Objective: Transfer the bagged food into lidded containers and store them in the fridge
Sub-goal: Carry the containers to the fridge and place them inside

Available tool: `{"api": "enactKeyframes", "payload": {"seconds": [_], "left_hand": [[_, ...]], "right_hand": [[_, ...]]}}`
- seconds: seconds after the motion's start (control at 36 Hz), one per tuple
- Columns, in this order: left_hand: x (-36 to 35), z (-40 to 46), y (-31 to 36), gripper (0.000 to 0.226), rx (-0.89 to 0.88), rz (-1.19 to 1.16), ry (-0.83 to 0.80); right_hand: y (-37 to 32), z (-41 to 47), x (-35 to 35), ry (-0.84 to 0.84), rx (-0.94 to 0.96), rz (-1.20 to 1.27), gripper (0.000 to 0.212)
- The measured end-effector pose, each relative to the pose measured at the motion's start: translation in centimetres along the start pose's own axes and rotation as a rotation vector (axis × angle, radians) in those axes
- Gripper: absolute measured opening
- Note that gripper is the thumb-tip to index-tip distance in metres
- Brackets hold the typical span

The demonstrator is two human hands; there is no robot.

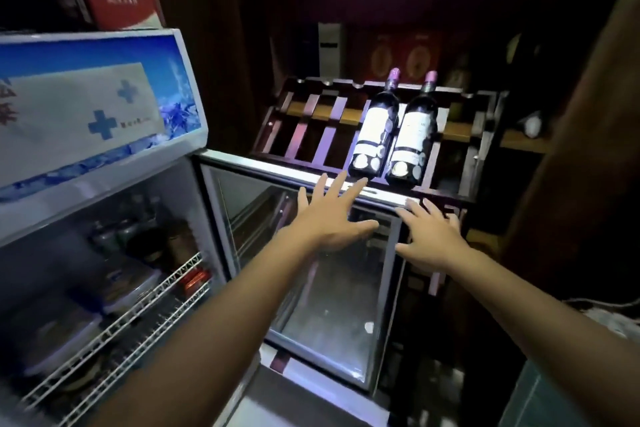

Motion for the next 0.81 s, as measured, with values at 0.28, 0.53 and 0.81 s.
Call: {"api": "enactKeyframes", "payload": {"seconds": [0.28, 0.53, 0.81], "left_hand": [[-4.4, 5.1, -0.2, 0.071, 0.180, 0.144, -0.022], [-4.8, -1.6, -3.8, 0.052, 0.097, -0.020, 0.179], [-2.5, -11.1, -10.2, 0.044, 0.207, -0.493, 0.126]], "right_hand": [[1.6, -0.8, -1.3, 0.158, 0.217, 0.034, 0.070], [1.3, -3.5, 0.9, 0.185, 0.698, 0.246, 0.059], [-4.8, 0.4, -0.7, -0.071, 0.953, 0.683, 0.059]]}}
Point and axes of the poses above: each hand's wrist, its own z-axis towards the middle knuckle, its own x-axis out of the back of the hand, y = z × x, the point moved 3 cm from there along z, towards the middle knuckle, and after that the axes turned 15 degrees about x, right-handed, at the moved point
